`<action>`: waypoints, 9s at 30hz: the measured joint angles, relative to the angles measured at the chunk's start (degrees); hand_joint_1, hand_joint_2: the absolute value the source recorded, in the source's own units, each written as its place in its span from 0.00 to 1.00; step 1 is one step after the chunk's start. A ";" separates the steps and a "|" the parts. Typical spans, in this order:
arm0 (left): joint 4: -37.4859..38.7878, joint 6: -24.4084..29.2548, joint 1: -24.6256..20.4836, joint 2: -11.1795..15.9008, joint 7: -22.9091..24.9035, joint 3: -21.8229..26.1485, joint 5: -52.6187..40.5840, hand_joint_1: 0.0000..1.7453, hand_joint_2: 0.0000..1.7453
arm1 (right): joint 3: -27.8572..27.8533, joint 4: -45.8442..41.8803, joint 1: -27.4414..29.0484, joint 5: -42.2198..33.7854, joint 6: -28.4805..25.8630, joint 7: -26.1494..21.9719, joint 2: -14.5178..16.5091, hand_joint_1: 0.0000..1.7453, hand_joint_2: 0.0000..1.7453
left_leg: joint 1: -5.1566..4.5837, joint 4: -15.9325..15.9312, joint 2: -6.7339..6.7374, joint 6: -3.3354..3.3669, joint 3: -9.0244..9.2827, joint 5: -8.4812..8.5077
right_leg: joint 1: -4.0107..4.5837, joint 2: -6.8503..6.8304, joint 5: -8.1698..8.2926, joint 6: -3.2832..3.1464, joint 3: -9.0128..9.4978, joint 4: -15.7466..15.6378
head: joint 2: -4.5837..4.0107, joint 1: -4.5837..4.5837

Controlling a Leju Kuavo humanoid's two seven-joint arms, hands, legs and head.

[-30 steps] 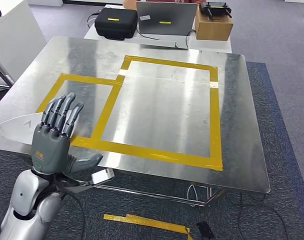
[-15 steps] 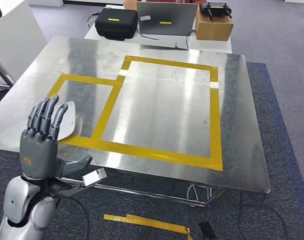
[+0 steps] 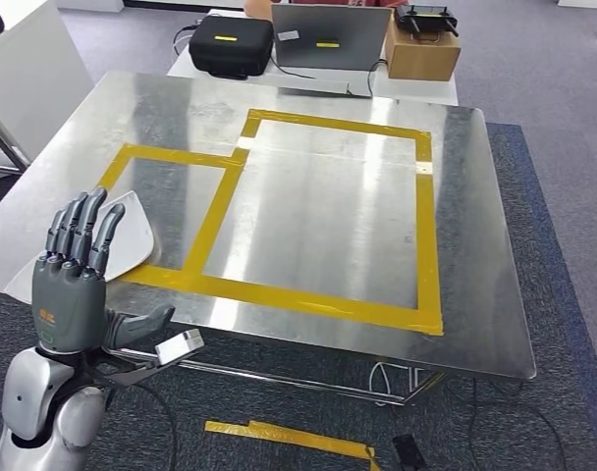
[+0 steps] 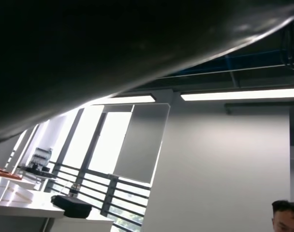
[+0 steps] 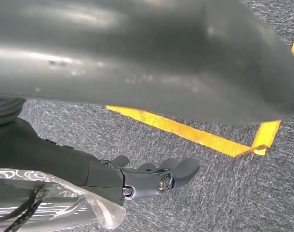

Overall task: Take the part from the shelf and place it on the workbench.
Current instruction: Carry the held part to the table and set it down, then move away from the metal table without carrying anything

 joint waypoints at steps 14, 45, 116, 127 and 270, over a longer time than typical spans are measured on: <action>0.02 -0.23 0.08 -0.87 0.00 0.02 -0.47 0.00 0.00 | 1.96 0.55 -0.38 -1.43 -0.13 0.08 -0.04 0.00 0.00 | -0.14 -0.47 2.65 -0.83 1.54 -0.83 | 0.69 -1.47 1.44 -1.05 -2.45 1.18 | 0.00 0.38; 0.02 -2.29 -0.20 -0.99 -0.02 0.00 0.83 0.00 0.00 | 5.58 0.87 -0.54 -3.03 -0.79 0.45 -0.04 0.00 0.00 | 0.10 -1.38 -2.17 -0.51 1.61 -0.05 | 0.20 4.57 2.52 -1.08 -1.30 -0.96 | 0.00 0.83; 0.85 -4.03 -0.57 -1.22 1.31 0.93 1.28 0.00 0.00 | 12.71 1.54 -0.97 -9.25 -0.87 2.25 0.20 0.00 0.00 | -0.18 -2.20 0.78 0.69 -0.60 2.71 | 0.76 0.26 -1.47 0.21 -3.79 11.30 | 0.00 1.08; 1.67 -3.99 0.72 -1.12 1.45 1.96 0.95 0.00 0.00 | 13.53 1.66 -1.34 -10.57 -0.68 2.83 0.22 0.00 0.00 | 0.32 12.33 0.65 -2.57 -5.82 -7.19 | 0.96 0.01 1.02 -3.33 0.45 -0.32 | 0.00 0.96; 85.50 -19.61 7.48 -6.07 18.34 44.18 4.72 0.00 0.00 | 22.99 3.03 -1.11 -33.29 2.62 0.93 0.68 0.00 0.00 | -0.25 -1.98 0.92 -0.40 2.23 0.77 | 1.84 0.03 0.23 -2.93 0.98 -0.54 | 0.00 1.85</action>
